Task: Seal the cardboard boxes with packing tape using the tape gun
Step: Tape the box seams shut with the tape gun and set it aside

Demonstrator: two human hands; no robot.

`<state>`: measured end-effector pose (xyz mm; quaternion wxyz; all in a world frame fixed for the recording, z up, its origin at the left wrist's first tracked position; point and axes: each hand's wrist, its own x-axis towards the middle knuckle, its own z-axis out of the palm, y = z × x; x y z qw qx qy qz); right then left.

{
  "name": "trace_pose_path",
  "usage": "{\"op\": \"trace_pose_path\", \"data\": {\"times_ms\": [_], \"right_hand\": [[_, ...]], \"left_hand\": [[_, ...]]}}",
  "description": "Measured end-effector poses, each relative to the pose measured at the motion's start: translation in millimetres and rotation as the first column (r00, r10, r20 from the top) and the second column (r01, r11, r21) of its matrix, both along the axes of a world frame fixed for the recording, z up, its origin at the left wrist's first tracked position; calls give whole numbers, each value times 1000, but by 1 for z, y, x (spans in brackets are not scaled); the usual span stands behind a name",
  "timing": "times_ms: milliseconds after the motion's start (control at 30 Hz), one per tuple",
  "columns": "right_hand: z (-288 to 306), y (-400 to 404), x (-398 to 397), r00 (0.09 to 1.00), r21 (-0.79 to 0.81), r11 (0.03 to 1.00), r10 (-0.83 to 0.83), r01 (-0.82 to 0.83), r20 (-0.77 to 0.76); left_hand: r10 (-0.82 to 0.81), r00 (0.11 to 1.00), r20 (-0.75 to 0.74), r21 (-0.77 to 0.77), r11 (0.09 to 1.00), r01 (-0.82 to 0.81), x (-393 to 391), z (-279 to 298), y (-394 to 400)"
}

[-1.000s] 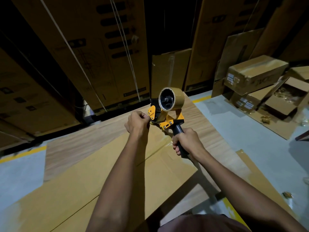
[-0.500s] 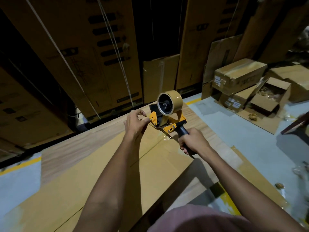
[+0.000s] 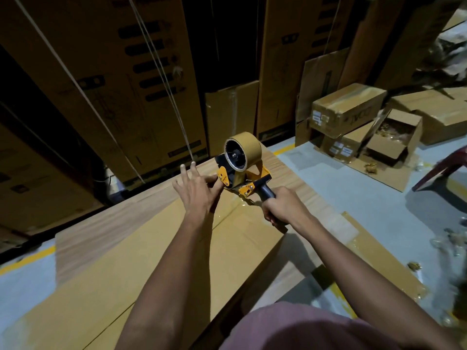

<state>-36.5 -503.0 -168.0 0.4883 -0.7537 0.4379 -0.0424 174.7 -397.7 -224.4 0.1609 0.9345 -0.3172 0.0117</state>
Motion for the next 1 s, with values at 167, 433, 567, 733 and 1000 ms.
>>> {"op": "trace_pose_path", "data": {"times_ms": [167, 433, 567, 733, 1000], "right_hand": [[-5, 0, -6, 998, -113, 992, 52, -55, -33], [-8, 0, -12, 999, -134, 990, 44, -48, -31], [0, -2, -18, 999, -61, 997, 39, -39, -10], [-6, -6, -44, 997, -27, 999, 31, -33, -68], [-8, 3, -48, 999, -123, 992, 34, -38, -34]], "left_hand": [[48, 998, -38, 87, 995, -44, -12, 3, 1], [71, 996, -55, 98, 993, -66, -16, 1, 2], [50, 996, -79, 102, 994, -41, -17, 4, 1], [16, 1000, 19, 142, 990, -19, -27, 6, -6], [-116, 990, -75, -98, 989, 109, -40, 10, -3]]}}
